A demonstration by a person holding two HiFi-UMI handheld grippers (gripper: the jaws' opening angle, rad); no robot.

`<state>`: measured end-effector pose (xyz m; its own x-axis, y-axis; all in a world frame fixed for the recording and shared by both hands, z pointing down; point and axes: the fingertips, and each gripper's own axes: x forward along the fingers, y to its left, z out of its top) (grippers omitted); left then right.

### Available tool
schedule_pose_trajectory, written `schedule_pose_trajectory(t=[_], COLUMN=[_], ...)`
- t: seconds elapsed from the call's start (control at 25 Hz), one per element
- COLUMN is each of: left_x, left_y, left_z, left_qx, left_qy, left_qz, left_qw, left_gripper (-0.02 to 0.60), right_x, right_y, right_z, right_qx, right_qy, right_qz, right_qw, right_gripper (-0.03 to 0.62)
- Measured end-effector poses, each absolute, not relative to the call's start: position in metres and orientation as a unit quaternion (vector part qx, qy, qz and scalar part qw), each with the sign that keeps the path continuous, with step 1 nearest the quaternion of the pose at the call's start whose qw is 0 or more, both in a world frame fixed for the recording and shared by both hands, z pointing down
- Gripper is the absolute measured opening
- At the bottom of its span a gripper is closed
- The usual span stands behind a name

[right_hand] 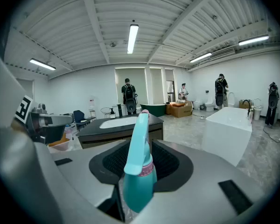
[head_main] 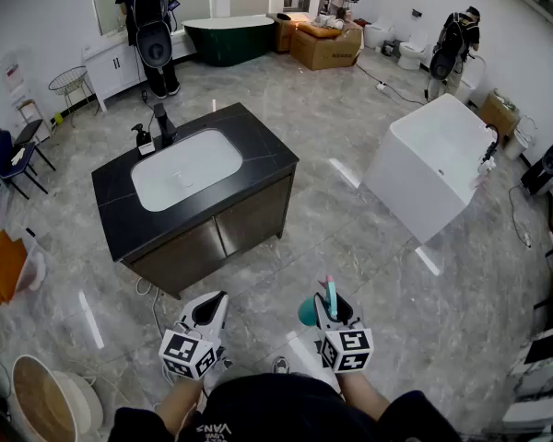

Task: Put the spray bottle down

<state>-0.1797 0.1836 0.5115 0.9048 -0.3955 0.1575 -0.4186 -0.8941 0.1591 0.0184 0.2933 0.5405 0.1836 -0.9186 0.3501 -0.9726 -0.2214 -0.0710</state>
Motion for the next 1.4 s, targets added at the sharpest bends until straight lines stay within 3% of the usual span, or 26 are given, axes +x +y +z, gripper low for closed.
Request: schedule_pose_trajectory(t=[0.72,1.4], left_x=[-0.124,-0.096], left_y=[0.195,0.024], left_z=[0.525,0.515], left_qx=[0.965,0.974], left_qy=[-0.231,-0.194], left_qz=[0.070,0.076], left_qw=[0.104,0.093], left_gripper=[0.011,0.011], right_x=[0.056,0.091], right_y=[0.270,0.119], right_z=[0.546,0.535], right_qx=[0.720,0.756], right_qy=[-0.672,-0.634], right_qz=[0.161,0.157], right_qw=[0.068,0.055], right_gripper=[0.144,0.143])
